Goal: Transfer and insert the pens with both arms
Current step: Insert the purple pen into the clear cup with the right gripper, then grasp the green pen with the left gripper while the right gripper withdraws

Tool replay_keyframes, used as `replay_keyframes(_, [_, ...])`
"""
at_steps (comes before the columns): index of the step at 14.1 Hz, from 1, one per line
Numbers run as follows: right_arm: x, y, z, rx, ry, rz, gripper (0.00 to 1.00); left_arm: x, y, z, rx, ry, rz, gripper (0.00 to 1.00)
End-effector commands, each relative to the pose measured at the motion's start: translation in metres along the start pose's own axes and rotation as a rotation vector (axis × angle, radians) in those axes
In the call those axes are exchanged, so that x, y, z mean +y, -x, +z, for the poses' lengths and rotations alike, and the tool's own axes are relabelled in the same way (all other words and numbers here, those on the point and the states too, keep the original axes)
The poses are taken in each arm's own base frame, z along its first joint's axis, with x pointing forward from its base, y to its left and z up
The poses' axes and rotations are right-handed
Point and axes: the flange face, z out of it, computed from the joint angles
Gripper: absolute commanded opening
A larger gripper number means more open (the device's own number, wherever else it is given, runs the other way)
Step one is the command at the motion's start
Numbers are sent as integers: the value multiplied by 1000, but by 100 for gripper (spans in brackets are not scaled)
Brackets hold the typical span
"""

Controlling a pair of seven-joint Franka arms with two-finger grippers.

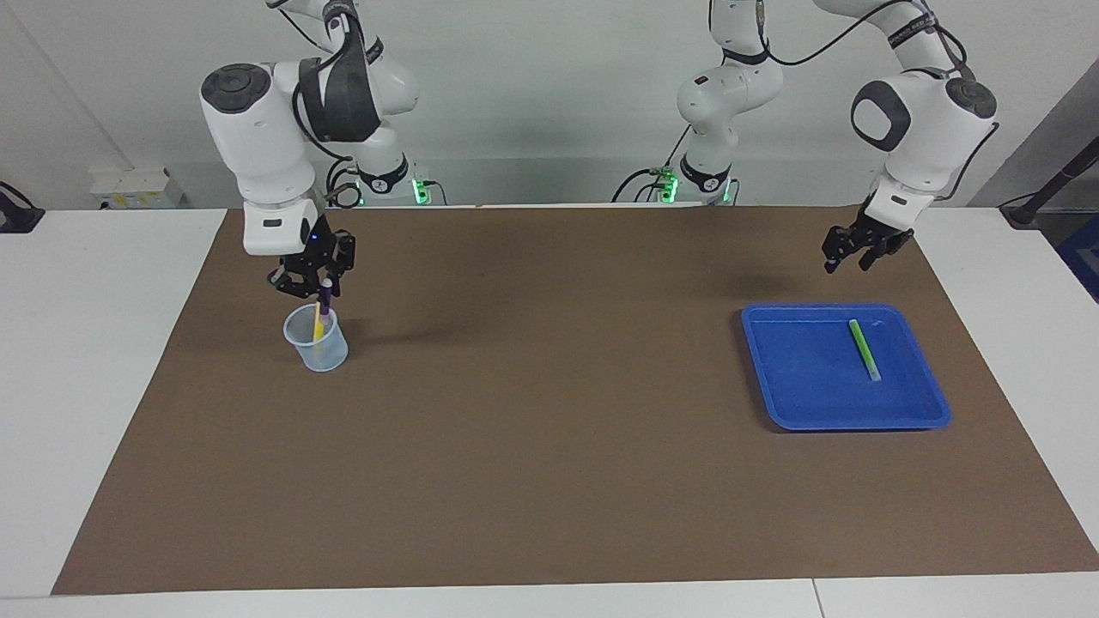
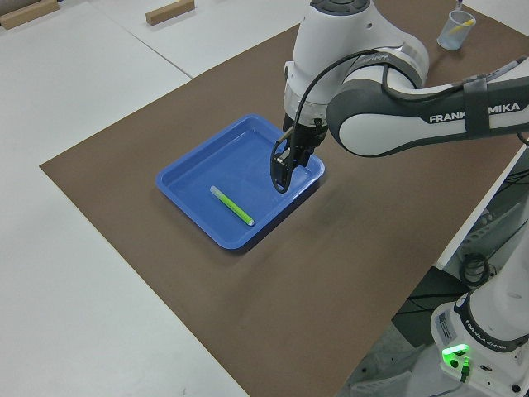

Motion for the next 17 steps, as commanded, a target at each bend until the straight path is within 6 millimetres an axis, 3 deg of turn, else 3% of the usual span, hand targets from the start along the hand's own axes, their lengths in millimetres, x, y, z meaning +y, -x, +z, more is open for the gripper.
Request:
replay_keyframes(1, [0,12,13,-16,12,-23,0,-21,-26,19,5,-13,39,71])
replay_keyframes(5, [-11,22,53,-23,1,-12,0,-36,-43,44,31,-47,71,71])
replay_keyframes(7, [-5,31,59,-30,-5,6,0,-40,-56,59,42,-40,77,71])
replay_keyframes(8, [-5,33,60,-36,-12,8,5,-41,-61,69,40,-33,84,71])
replay_keyframes(10, [-5,33,58,-38,-13,5,61,-43,-69,85,41,-27,109,71])
replay_keyframes(12, [-2,36,58,-38,-15,7,100,-45,-76,104,42,-36,138,71])
replay_keyframes(14, [2,33,43,-29,-22,26,100,-48,-82,117,45,-42,151,70])
replay_keyframes(17, [5,19,1,-3,-42,33,100,-47,-82,120,43,-40,153,70])
